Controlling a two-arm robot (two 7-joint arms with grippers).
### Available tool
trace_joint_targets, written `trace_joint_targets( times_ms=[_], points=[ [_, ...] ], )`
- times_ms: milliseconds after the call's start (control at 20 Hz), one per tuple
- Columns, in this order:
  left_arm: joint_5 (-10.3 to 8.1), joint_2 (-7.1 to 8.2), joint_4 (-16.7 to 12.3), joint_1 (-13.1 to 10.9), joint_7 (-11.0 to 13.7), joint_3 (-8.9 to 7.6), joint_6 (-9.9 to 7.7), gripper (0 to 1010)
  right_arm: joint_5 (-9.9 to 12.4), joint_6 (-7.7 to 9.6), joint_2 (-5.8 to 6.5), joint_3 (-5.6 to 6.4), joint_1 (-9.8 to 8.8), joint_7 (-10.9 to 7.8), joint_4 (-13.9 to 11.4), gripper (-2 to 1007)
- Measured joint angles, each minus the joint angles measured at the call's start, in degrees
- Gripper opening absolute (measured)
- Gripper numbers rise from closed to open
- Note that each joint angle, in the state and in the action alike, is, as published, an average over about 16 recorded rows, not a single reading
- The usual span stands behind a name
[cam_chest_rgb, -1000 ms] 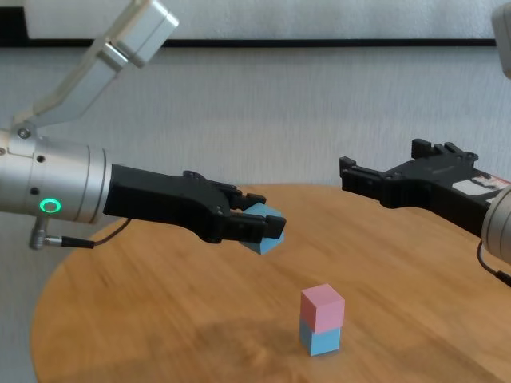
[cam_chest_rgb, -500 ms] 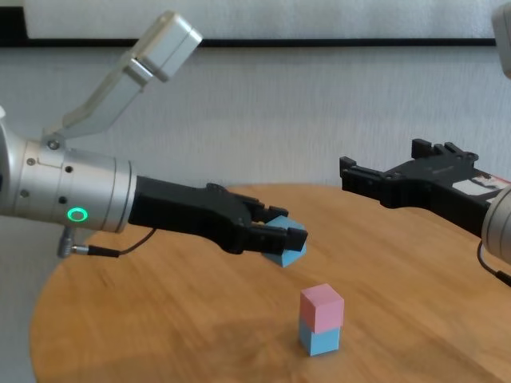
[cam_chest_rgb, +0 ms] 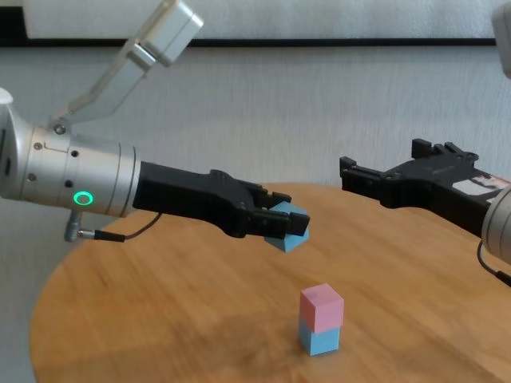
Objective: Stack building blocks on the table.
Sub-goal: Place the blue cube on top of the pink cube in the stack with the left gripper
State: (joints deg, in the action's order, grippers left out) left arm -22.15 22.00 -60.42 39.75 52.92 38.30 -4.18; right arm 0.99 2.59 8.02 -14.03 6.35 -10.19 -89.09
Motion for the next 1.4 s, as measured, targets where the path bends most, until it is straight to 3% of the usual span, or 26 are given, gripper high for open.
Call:
trace_joint_targets(
  times_ms=[700, 1050, 1400],
  points=[
    [-1.56, -1.08, 5.3, 2.4, 3.7, 2.71, 1.15, 519, 0.0, 0.0, 0.0, 0.0, 0.0, 0.0, 0.0, 1006],
    [-1.63, -2.23, 8.0, 4.5, 6.3, 5.0, 1.77, 519, 0.0, 0.0, 0.0, 0.0, 0.0, 0.0, 0.0, 1006],
    [-1.26, -3.46, 10.5, 6.3, 7.4, 6.98, 1.99, 519, 0.0, 0.0, 0.0, 0.0, 0.0, 0.0, 0.0, 1005]
  ],
)
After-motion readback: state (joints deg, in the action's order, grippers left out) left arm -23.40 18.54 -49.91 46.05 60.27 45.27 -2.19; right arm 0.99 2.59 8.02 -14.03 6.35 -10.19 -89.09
